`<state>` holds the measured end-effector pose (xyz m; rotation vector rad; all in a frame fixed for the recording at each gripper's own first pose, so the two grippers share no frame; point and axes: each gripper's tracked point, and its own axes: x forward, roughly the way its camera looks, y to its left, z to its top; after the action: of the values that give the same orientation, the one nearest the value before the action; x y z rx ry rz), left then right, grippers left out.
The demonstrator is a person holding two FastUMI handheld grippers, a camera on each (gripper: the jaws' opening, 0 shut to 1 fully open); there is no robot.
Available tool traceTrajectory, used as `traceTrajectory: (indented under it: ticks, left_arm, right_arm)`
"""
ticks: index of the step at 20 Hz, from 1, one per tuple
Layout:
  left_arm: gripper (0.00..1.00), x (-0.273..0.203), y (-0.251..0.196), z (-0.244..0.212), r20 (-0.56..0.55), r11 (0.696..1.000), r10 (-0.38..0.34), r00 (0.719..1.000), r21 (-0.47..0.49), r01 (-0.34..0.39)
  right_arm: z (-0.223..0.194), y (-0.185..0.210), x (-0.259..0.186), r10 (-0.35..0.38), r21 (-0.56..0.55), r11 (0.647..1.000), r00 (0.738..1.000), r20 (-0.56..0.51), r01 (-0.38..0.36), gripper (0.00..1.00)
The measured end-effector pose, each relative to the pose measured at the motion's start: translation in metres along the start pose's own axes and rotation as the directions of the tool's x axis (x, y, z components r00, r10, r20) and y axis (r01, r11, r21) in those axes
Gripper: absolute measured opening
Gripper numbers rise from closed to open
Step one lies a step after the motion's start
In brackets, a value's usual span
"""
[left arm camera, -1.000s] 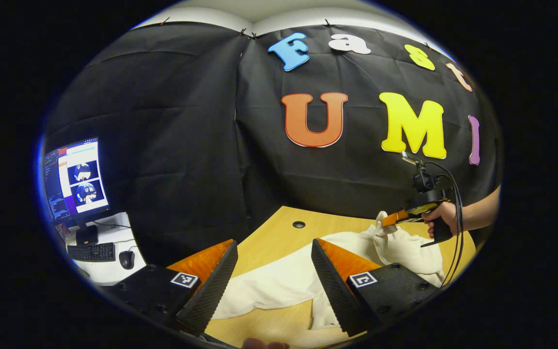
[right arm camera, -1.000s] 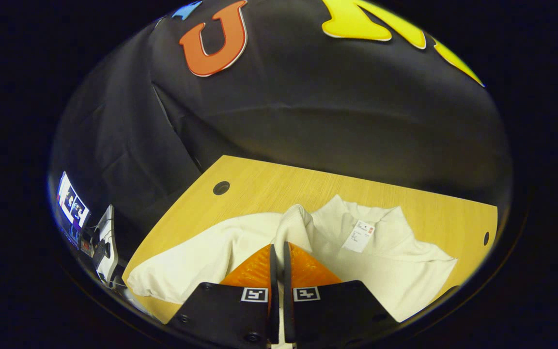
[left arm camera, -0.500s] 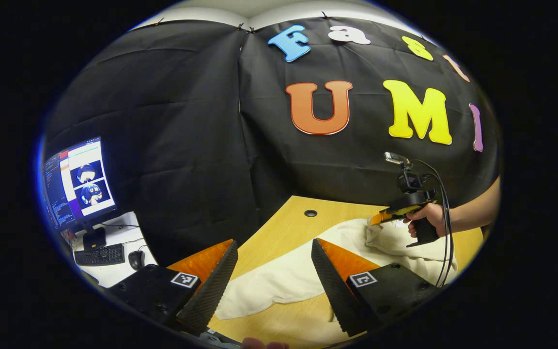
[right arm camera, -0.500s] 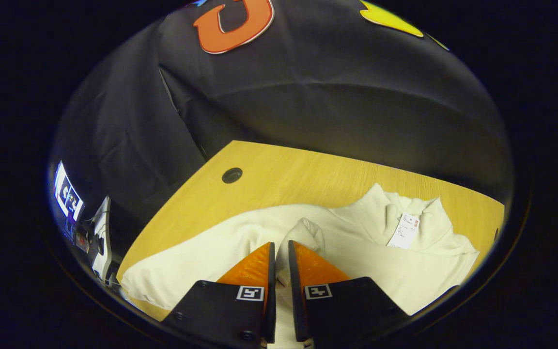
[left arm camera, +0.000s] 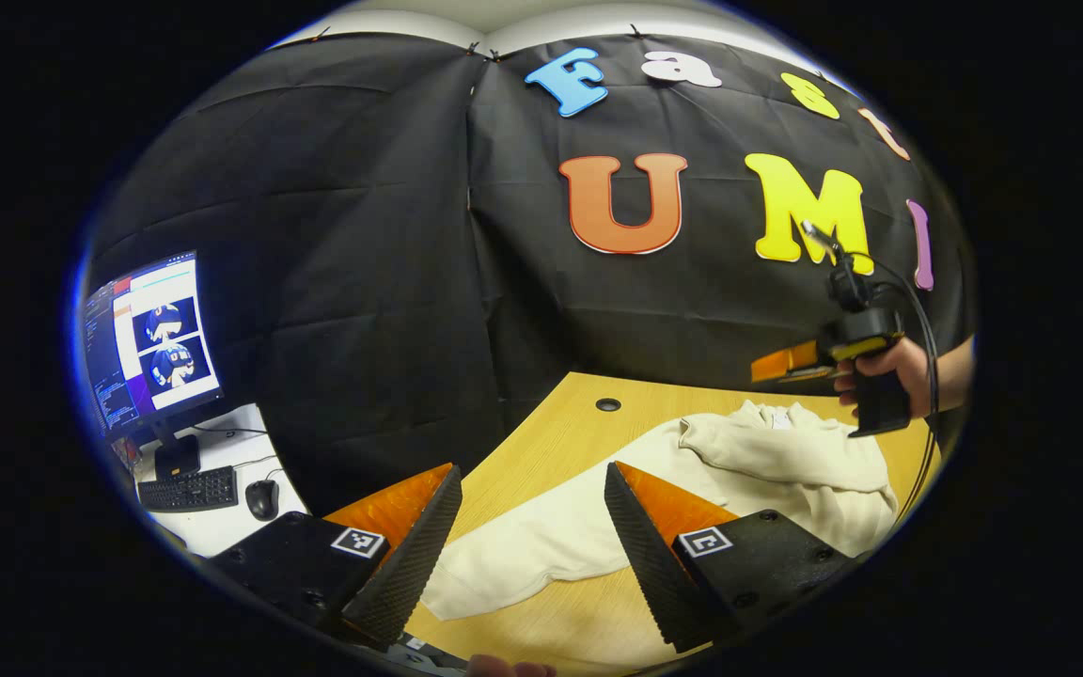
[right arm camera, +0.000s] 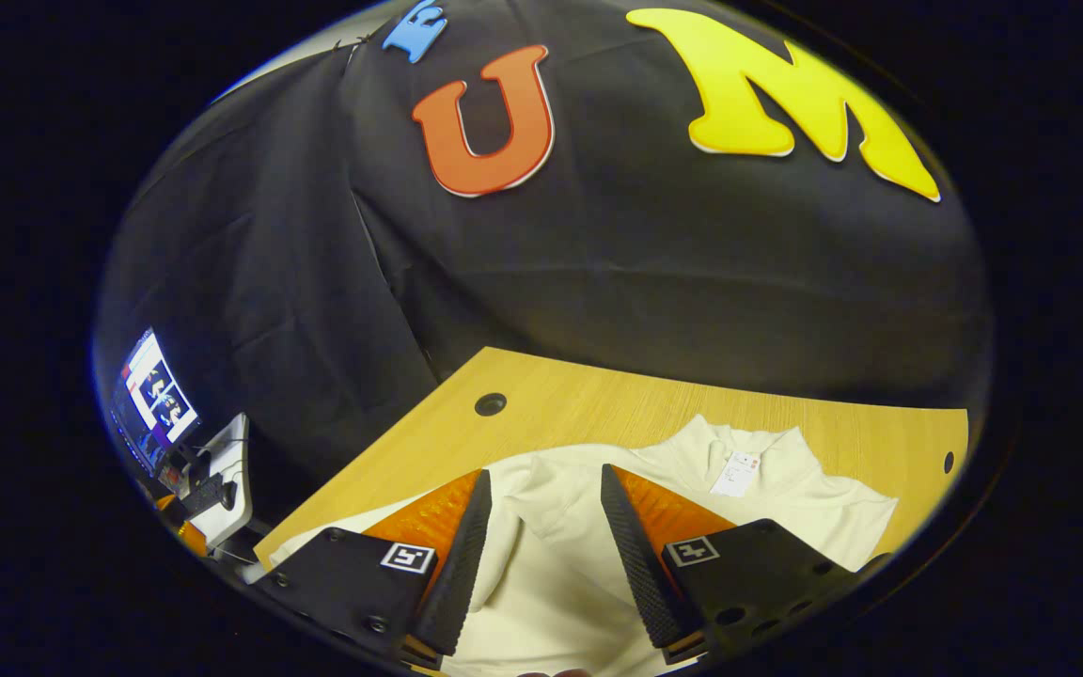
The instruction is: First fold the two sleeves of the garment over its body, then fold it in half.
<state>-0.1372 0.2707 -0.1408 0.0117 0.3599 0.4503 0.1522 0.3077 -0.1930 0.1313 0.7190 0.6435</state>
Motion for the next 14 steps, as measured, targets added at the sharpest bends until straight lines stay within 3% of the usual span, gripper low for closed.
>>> traceTrajectory:
  ticks: [1,4,10,14]
  left_arm:
    - [0.98,-0.003,0.007,-0.006,-0.004,1.000,-0.003,1.000,0.016,0.003]
    - [0.99,-0.007,0.032,-0.037,-0.064,0.999,-0.005,0.998,0.052,0.008]
    - [1.00,0.008,0.067,-0.127,-0.254,0.985,-0.102,0.962,0.110,0.133]
    - [1.00,0.027,0.088,-0.177,-0.364,0.974,-0.123,0.923,0.134,0.182]
  right_arm:
    - [0.002,0.005,-0.015,0.012,-0.002,1.000,1.000,0.014,-0.012,0.74]
    - [0.004,0.018,-0.063,0.059,-0.040,0.998,0.997,0.046,-0.057,0.74]
    - [-0.021,0.030,-0.142,0.144,-0.130,0.981,0.989,0.009,-0.142,0.74]
    - [-0.045,-0.001,-0.165,0.083,-0.107,0.990,0.996,-0.045,-0.087,0.74]
